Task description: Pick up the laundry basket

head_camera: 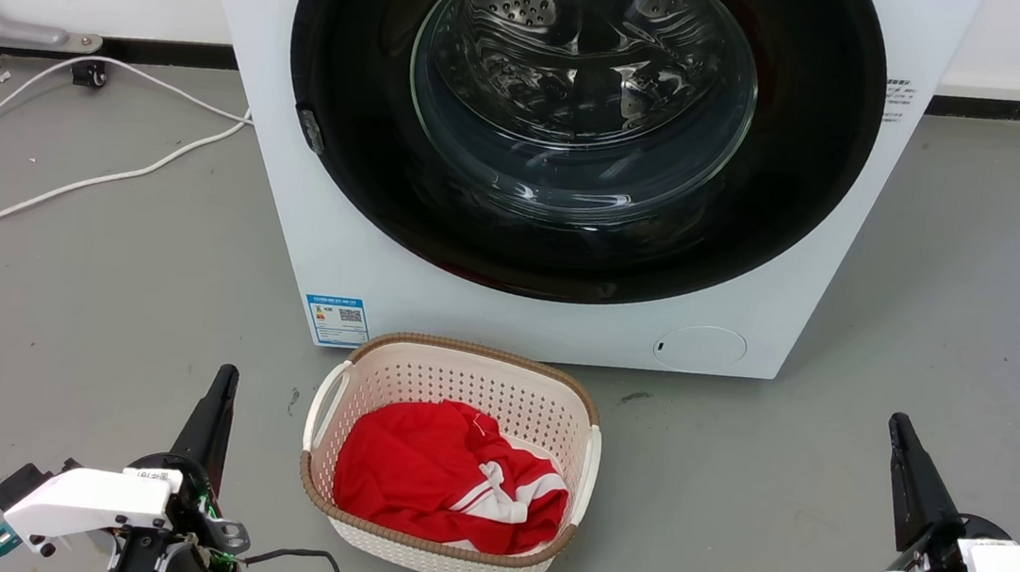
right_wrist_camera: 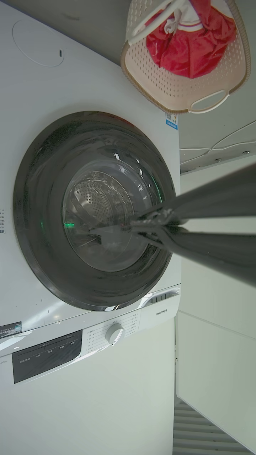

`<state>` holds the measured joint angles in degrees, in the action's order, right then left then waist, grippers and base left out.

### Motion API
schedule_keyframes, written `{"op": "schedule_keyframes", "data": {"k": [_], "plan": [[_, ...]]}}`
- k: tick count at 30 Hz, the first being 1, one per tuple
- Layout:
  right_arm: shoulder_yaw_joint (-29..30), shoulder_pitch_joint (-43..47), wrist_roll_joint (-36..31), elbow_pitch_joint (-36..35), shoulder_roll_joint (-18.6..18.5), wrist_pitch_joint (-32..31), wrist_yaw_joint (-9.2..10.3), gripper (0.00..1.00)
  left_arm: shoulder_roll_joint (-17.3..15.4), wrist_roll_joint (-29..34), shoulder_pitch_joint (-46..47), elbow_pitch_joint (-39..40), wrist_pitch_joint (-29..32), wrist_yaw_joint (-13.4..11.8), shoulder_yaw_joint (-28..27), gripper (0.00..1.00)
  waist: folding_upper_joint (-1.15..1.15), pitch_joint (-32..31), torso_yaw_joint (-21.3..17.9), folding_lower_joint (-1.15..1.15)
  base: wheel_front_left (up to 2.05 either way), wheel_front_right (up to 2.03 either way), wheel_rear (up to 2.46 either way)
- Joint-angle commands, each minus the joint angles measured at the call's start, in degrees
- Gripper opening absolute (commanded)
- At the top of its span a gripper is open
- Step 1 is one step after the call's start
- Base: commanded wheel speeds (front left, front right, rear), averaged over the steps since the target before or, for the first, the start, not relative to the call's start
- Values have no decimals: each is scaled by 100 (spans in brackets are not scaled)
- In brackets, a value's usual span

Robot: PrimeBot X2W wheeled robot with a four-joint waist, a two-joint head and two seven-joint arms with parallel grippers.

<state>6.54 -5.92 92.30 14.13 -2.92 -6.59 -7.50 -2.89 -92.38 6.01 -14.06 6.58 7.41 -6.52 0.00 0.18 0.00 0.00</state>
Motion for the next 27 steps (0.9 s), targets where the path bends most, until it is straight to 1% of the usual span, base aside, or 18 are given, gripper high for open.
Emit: {"op": "schedule_keyframes", "data": {"k": [1,22,23,27], "plan": [[4,-57,23,-22,8,-8,2,0,4,-8,46,-1,11,28,-12,0,0,0,0,0,0,0,0],[4,-57,23,-22,8,-8,2,0,4,-8,46,-1,11,28,-13,0,0,0,0,0,0,0,0],[-2,8,-2,17,1,3,-1,100,1,0,-8,-15,-5,-2,4,100,0,0,0,0,0,0,0],[-46,103,-33,109,6,57,1,100,15,9,-103,-77,-61,-8,42,100,0,2,1,0,0,0,0]]}}
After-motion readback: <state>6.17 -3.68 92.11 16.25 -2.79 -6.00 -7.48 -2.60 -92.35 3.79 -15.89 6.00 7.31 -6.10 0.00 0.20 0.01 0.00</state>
